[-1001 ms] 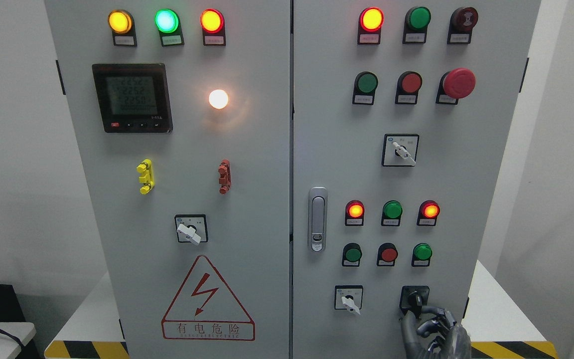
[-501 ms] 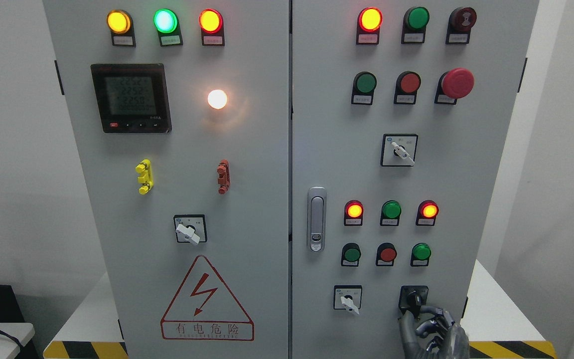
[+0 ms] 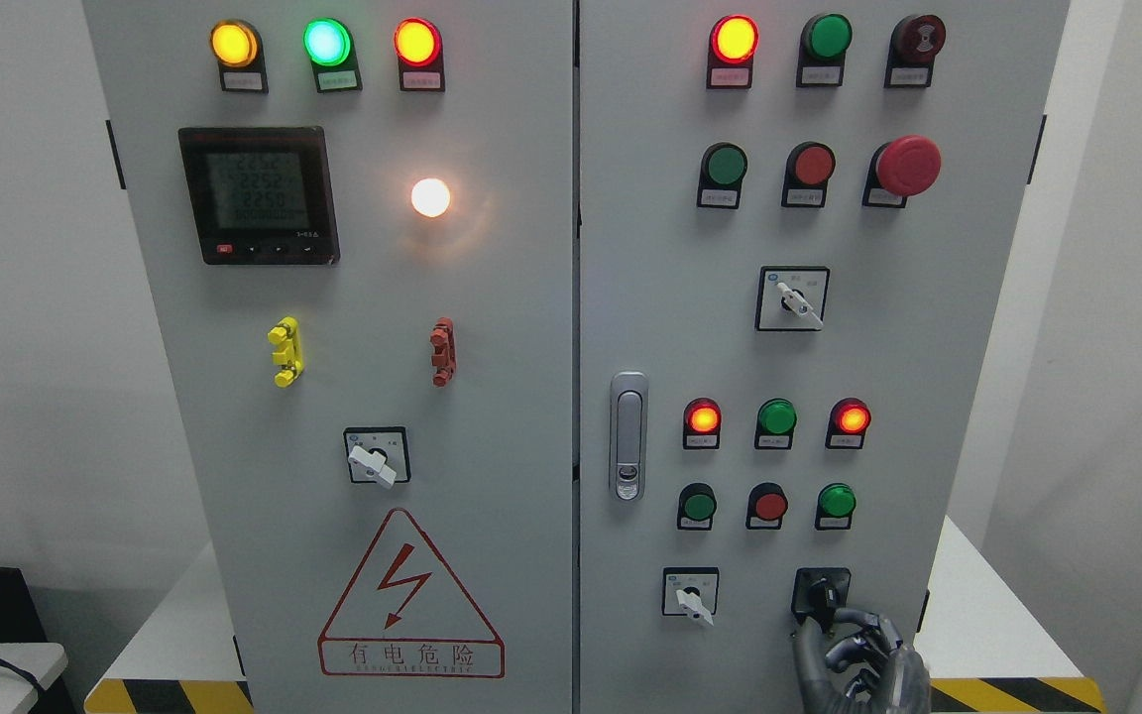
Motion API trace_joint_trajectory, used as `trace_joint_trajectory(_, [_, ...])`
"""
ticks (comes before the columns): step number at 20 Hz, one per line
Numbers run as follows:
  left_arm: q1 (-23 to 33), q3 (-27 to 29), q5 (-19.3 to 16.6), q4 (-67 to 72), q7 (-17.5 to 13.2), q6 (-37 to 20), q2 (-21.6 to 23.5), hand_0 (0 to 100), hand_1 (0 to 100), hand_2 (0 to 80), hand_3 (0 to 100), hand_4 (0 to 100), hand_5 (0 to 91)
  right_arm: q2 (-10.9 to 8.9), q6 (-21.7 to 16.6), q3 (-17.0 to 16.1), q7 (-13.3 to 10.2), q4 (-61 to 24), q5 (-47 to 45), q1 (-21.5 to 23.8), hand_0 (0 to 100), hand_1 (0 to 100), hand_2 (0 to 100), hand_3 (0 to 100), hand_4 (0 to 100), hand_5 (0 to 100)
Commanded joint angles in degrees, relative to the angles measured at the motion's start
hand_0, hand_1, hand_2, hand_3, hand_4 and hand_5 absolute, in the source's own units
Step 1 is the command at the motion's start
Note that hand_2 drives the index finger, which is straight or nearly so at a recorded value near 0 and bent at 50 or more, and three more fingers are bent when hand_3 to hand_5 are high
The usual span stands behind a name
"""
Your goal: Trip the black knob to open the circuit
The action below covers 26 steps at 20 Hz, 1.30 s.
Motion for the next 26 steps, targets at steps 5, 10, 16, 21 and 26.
trace_joint_trajectory(5, [-0.4, 0.0, -1.9, 0.0, 0.0, 0.0, 0.0, 12, 39, 0.0, 0, 0, 0.0, 0.14, 0.1, 0.4, 0.1, -0.1, -0.9, -0.1, 49, 76, 59, 85, 85, 94])
trace_joint_trajectory(10, [-0.4, 0.0, -1.9, 0.0, 0.0, 0.0, 0.0, 12, 39, 0.0, 0, 0, 0.0, 0.14, 0.1, 0.4, 0.1, 0.0, -1.4, -0.4, 49, 76, 59, 85, 85, 94])
trace_joint_trajectory(16, [-0.4, 0.0, -1.9, 0.0, 0.0, 0.0, 0.0, 12, 39, 0.0, 0, 0, 0.0, 0.14, 0.7, 0.5, 0.2, 0.0, -3.3, -0.5, 49, 75, 59, 85, 85, 94])
trace_joint_trajectory(21, [-0.4, 0.0, -1.8, 0.0, 0.0, 0.0, 0.0, 12, 39, 0.0, 0, 0, 0.0, 0.14, 0.7, 0.5, 0.2, 0.0, -3.3, -0.7, 49, 75, 59, 86, 85, 94])
trace_joint_trajectory(26, [-0.4, 0.0, -1.8, 0.0, 0.0, 0.0, 0.0, 12, 39, 0.0, 0, 0, 0.0, 0.14, 0.7, 0.8, 0.2, 0.0, -3.4, -0.8, 49, 75, 59, 86, 85, 94])
